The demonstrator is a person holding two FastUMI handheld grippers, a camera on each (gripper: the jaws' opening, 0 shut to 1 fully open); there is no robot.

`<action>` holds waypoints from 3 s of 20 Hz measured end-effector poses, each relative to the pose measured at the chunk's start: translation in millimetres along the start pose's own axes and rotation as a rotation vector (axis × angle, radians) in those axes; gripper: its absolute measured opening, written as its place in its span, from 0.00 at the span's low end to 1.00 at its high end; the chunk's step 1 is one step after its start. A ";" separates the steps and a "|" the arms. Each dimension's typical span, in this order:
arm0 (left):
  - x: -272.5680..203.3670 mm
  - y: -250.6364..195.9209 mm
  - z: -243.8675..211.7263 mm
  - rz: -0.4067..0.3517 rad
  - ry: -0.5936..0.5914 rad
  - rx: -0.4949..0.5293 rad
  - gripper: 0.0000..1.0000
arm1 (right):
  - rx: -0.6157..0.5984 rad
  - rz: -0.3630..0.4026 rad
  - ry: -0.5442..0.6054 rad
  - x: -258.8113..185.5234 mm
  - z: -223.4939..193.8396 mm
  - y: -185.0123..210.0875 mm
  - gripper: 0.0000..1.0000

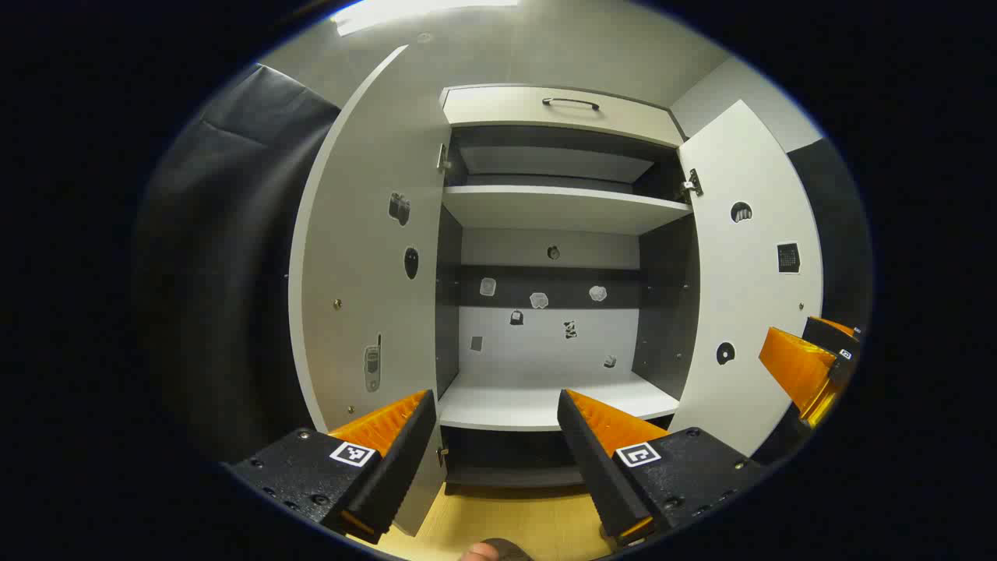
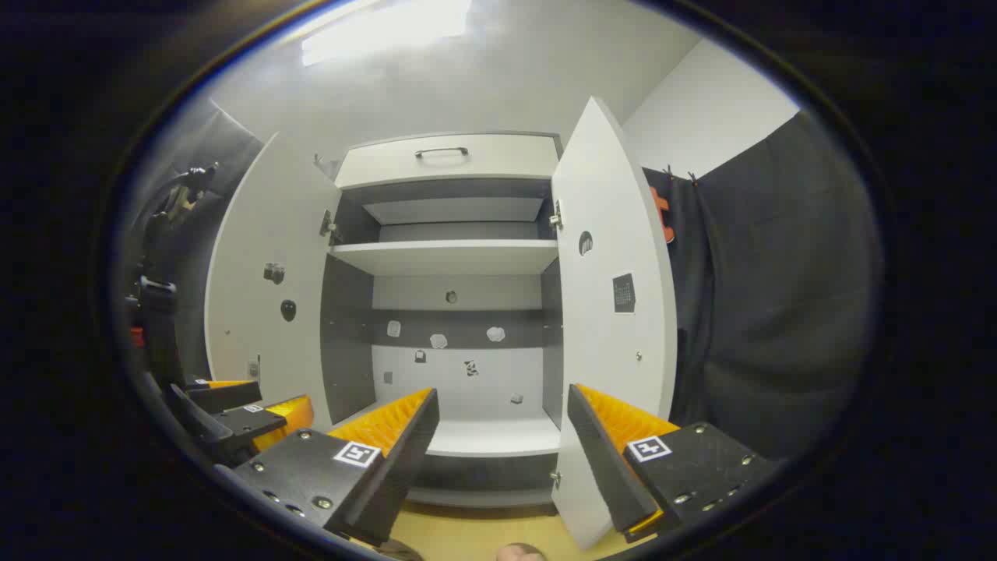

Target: Grab one shoe with the right hand and put it into the shoe cabinet, grab the other shoe with the left hand and put it into the shoe cabinet; then close the right door with the right hand and the left door with the left hand.

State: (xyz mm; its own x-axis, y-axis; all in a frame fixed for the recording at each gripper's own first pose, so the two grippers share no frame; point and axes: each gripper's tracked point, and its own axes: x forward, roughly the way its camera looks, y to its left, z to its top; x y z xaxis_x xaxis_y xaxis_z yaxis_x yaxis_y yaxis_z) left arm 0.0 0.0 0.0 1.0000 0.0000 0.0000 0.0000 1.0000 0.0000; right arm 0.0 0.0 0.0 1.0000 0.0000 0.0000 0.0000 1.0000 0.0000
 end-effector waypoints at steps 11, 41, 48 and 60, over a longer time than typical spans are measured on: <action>-3.1 -2.2 -5.3 -0.010 0.003 -0.002 0.96 | -0.007 -0.004 0.011 -2.3 -3.6 -0.9 0.95; -17.7 35.6 -17.4 0.077 0.022 0.017 0.96 | 0.032 0.054 0.518 -82.0 -268.0 -9.7 1.00; -33.6 54.2 -27.0 0.111 0.039 0.041 0.96 | 0.060 0.077 0.745 -112.9 -374.2 -11.1 1.00; -51.4 79.6 -50.5 0.159 0.112 0.059 0.96 | -0.037 0.079 0.957 -97.1 -505.5 -17.2 0.70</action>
State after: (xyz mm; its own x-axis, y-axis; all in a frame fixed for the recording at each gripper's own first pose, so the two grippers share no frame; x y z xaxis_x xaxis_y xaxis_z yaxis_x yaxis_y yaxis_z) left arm -51.4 79.6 -50.5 0.9812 0.1609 -0.1062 -0.1543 0.9857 0.0676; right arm -97.1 -17.2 -505.5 0.5733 0.0506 -0.8178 -0.0834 0.9965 0.0033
